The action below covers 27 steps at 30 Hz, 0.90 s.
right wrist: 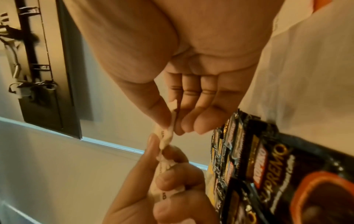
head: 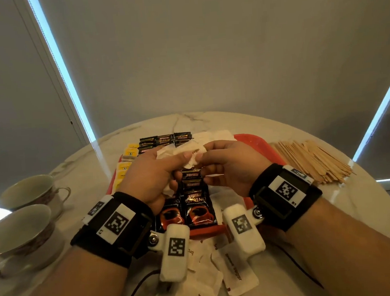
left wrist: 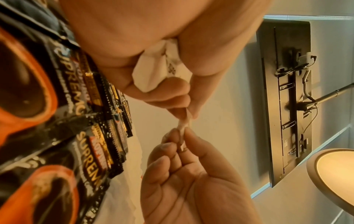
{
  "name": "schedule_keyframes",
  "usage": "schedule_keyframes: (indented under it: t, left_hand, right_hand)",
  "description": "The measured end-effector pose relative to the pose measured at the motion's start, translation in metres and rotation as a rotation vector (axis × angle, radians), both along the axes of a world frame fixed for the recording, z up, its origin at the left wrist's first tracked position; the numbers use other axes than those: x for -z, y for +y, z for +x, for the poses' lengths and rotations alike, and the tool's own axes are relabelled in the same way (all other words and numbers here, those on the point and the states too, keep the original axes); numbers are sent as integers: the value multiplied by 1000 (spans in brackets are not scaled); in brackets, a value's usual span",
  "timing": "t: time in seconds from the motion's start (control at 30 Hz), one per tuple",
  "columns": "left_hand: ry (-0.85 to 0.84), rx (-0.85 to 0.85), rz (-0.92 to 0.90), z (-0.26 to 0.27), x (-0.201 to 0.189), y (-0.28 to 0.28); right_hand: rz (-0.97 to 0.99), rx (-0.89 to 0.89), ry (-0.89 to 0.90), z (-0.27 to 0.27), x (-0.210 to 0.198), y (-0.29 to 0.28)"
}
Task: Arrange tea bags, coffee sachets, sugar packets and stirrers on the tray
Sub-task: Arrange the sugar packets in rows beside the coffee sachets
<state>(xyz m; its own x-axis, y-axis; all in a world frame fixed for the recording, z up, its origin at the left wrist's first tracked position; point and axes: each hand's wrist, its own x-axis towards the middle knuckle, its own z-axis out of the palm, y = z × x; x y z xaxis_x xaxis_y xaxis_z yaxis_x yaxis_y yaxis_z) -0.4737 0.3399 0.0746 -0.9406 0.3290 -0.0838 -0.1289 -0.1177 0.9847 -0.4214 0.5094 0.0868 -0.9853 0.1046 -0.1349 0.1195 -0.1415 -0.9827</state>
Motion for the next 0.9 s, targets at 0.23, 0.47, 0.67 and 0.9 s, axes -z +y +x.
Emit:
schedule_keyframes:
  t: [0.23, 0.47, 0.67, 0.9]
  left_hand:
    - [18, 82, -11, 3, 3, 6]
    - [-55, 86, 7, 2, 0, 3]
    - [-64, 95, 14, 4, -2, 5]
    - [-76, 59, 24, 0, 1, 5]
  right_hand:
    - [26, 2, 29, 5, 6, 0]
    - [13, 92, 24, 11, 2, 0]
    - [-22, 240, -3, 13, -2, 2]
    - [90, 140, 44, 16, -5, 7]
